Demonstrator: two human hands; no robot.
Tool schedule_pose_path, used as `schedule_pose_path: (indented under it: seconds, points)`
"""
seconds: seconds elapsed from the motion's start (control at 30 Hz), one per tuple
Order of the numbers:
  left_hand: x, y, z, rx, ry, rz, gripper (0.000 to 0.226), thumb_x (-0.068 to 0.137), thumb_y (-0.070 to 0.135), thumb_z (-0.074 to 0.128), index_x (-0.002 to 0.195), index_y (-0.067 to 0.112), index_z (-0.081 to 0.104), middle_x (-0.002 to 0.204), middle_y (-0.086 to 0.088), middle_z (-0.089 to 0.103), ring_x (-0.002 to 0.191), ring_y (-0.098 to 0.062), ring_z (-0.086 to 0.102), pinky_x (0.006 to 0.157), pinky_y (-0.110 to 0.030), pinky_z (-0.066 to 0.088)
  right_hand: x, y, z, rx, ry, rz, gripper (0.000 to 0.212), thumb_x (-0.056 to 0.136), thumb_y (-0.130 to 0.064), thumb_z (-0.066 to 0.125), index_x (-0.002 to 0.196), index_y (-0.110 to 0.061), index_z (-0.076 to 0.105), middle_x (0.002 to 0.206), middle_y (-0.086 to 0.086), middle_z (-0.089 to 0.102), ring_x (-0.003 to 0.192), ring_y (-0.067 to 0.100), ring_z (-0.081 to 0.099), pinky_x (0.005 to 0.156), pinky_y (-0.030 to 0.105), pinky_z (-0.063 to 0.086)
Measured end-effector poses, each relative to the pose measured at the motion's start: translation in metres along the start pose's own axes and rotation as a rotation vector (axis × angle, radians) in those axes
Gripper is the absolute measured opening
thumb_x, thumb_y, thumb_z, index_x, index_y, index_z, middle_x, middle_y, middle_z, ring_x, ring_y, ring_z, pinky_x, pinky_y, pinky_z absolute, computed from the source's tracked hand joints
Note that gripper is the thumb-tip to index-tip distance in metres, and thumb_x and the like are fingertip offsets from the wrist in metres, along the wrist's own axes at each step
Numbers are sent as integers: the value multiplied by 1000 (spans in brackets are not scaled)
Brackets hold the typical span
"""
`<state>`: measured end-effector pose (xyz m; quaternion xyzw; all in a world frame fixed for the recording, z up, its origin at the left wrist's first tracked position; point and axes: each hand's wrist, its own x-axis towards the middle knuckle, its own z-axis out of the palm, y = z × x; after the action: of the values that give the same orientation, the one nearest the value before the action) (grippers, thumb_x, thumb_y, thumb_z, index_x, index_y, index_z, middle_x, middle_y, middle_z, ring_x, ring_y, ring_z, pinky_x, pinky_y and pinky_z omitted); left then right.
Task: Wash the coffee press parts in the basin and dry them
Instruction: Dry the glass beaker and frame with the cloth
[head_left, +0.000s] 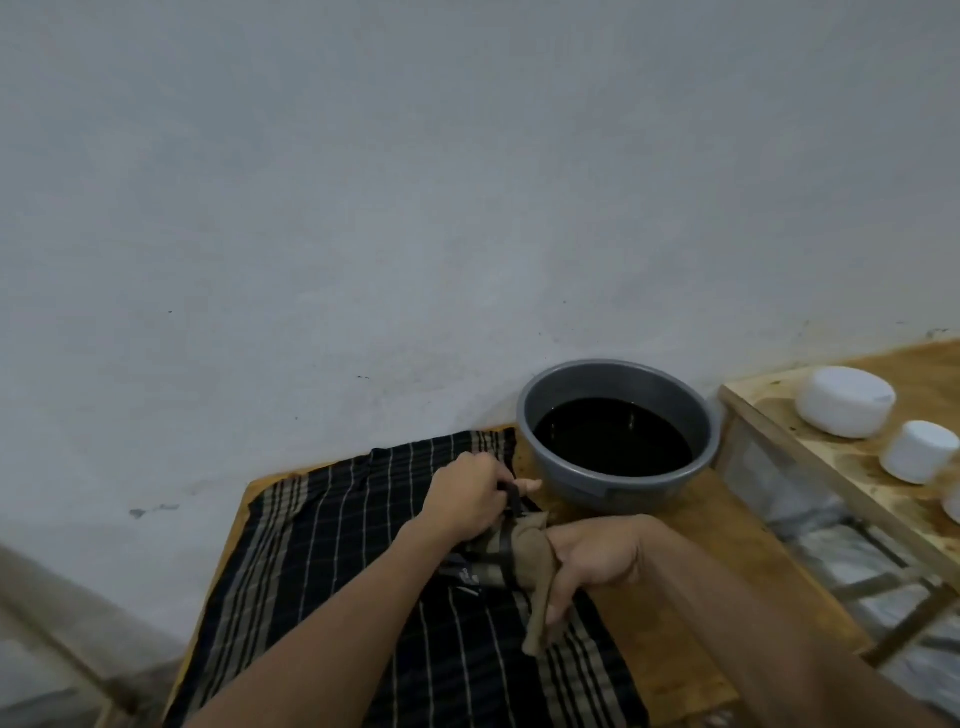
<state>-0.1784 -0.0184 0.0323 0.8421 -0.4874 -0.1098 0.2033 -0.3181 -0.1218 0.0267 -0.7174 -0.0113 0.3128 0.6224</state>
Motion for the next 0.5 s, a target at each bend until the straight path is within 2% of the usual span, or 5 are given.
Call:
schedule_pose_path:
  seconds: [0.2,0.23,0.3,0.37,0.5]
  points:
    - [6,-9,-19,-162,36,9,49,91,46,58,64,6,70,59,-10,62,46,-14,44,47,-26,33,-29,9,-3,641,423,-249,36,81,15,51,114,3,61,108,21,68,105,31,66,89,39,55]
    - [8,-10,-19,-164,37,15,52,90,47,58,63,4,69,55,-9,58,45,-14,42,48,-27,34,-36,2,-3,539,525,-203,30,84,11,53,110,-1,62,106,18,69,103,30,68,86,37,55]
    - [11,-15,-18,-176,28,20,50,88,49,59,62,8,72,52,-7,56,43,-15,43,50,-28,38,-45,-15,-1,-160,714,-25,13,88,-3,58,91,-15,63,91,6,67,93,25,67,78,29,52]
    - [15,-20,-17,-224,25,7,35,88,41,64,57,26,73,59,-11,65,50,-18,52,55,-32,48,-46,-29,3,-748,759,63,19,87,-15,64,78,-29,53,82,-10,57,82,12,59,80,23,45]
    - [21,-20,-14,-289,-24,3,24,86,11,67,64,8,74,55,-9,60,54,-16,47,55,-34,42,-45,-50,14,-815,925,-190,25,75,-23,77,87,-33,58,91,-15,57,84,1,55,81,17,41]
